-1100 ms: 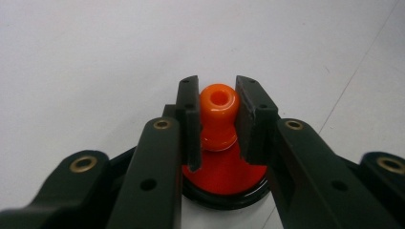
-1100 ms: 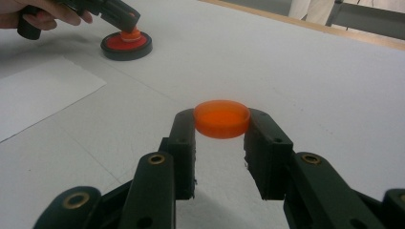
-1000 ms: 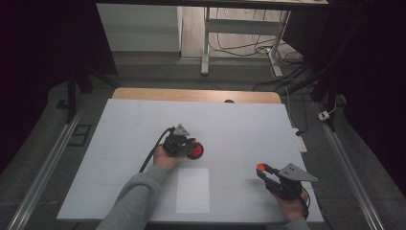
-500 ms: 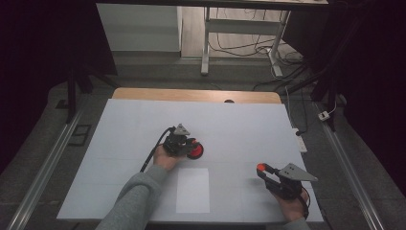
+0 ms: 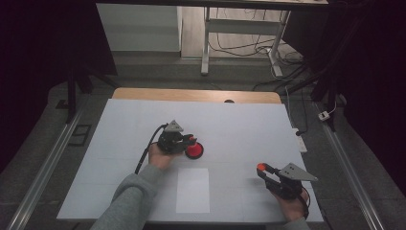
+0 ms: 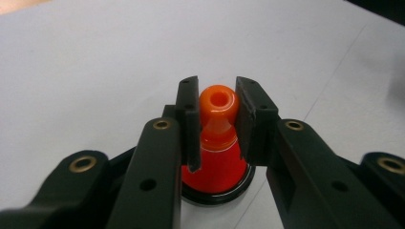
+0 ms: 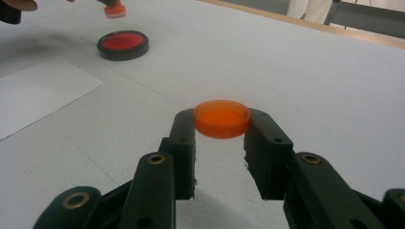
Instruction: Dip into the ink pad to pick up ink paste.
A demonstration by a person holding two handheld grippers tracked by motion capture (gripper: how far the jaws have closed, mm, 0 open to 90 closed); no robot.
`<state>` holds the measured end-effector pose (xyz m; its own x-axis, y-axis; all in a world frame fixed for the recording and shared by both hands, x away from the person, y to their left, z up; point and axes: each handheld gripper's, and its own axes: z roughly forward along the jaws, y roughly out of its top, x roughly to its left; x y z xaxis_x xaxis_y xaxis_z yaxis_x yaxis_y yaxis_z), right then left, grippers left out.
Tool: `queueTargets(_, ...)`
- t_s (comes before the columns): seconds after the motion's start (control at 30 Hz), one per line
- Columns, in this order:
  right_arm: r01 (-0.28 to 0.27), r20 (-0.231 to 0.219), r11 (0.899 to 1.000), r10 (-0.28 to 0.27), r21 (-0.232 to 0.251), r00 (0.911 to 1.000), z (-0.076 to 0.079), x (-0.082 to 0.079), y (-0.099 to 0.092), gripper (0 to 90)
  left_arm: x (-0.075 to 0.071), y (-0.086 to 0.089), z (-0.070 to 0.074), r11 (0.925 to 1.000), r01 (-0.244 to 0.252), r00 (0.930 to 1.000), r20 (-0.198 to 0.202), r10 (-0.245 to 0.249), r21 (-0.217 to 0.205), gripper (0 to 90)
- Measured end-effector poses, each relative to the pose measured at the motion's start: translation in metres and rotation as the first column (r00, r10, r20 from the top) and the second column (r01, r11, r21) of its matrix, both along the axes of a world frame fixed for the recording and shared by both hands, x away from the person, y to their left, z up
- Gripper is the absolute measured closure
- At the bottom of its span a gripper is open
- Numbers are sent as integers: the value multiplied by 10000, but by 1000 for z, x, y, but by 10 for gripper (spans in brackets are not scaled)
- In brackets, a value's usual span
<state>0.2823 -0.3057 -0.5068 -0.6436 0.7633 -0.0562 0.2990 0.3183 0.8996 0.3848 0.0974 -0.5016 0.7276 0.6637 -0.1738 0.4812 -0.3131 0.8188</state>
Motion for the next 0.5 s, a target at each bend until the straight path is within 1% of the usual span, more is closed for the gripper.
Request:
queueTargets(0.1,18,-10,10000,-18,0,10000,0,0,0,645,-2,2,4,9999,67,10000,49,-66,-149,727)
queueTargets(0.23,19,-14,10000,-19,-6,10000,0,0,0,645,-6,4,8,9997,225,9997,126,-224,-107,727)
queueTargets(0.4,39,-19,10000,-39,34,10000,0,1,0,645,-13,10,13,9999,48,9992,407,-44,-91,727)
queueTargets(0.5,42,-25,10000,-42,35,10000,0,1,0,645,-17,12,15,9998,222,9987,448,-223,18,726)
